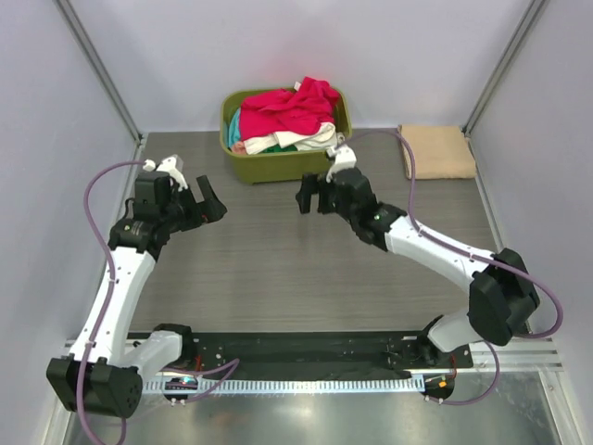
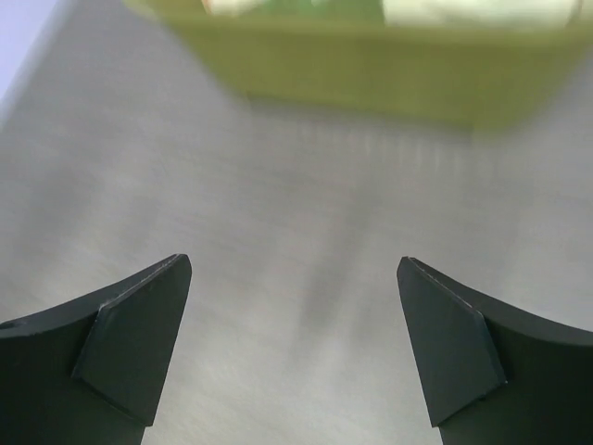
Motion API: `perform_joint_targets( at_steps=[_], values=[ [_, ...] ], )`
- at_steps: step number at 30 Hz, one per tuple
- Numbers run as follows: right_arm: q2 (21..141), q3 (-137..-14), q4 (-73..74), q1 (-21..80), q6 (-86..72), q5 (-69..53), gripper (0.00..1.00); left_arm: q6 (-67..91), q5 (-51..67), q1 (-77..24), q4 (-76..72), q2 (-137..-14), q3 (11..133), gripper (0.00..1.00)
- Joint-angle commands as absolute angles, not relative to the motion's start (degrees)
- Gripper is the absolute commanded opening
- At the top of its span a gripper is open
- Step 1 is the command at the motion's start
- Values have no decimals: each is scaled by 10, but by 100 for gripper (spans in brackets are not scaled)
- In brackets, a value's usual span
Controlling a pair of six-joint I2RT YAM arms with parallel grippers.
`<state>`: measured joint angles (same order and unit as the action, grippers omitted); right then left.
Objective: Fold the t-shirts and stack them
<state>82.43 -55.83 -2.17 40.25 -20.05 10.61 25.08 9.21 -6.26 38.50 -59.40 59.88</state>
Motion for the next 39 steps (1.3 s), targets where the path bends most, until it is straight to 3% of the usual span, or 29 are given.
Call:
perform_joint_targets(
  at_steps=[1, 5, 10, 18, 22, 25, 28, 29, 30, 32, 33, 35, 36, 39],
  values=[
    [852, -724, 26, 402, -127, 148, 100, 253, 61, -64, 378, -561, 612, 100],
    [988, -907, 82, 395, -89, 223, 100, 243, 41, -64, 367, -532, 595, 100],
    [1157, -1168, 161, 349, -111, 206, 100, 233, 6, -64, 380, -539, 602, 100],
    [1355, -1389, 186, 297, -112, 185, 100, 233, 16, -67, 381, -548, 601, 100],
    [1402, -1440, 185, 272, -123, 157, 94, 232, 18, -67, 381, -549, 601, 100],
    [1415, -1444, 174, 265, -127, 139, 85, 231, 17, -68, 381, -548, 601, 100],
    [1419, -1441, 161, 265, -130, 126, 68, 231, 15, -67, 381, -547, 601, 100],
    [1419, -1441, 158, 265, -131, 124, 61, 231, 14, -68, 381, -546, 599, 100],
    [1419, -1441, 157, 265, -132, 118, 46, 230, 12, -68, 381, -545, 600, 100],
    [1412, -1438, 151, 268, -131, 115, 36, 230, 11, -68, 382, -548, 599, 100],
    [1409, -1434, 149, 267, -130, 113, 23, 229, 11, -68, 381, -548, 599, 100],
    [1396, -1429, 144, 267, -127, 110, 12, 229, 10, -68, 381, -549, 599, 100],
    [1391, -1424, 142, 268, -123, 107, 1, 229, 9, -67, 381, -550, 600, 100],
    [1365, -1427, 141, 270, -112, 98, 1, 228, 7, -68, 382, -552, 599, 100]
  ],
)
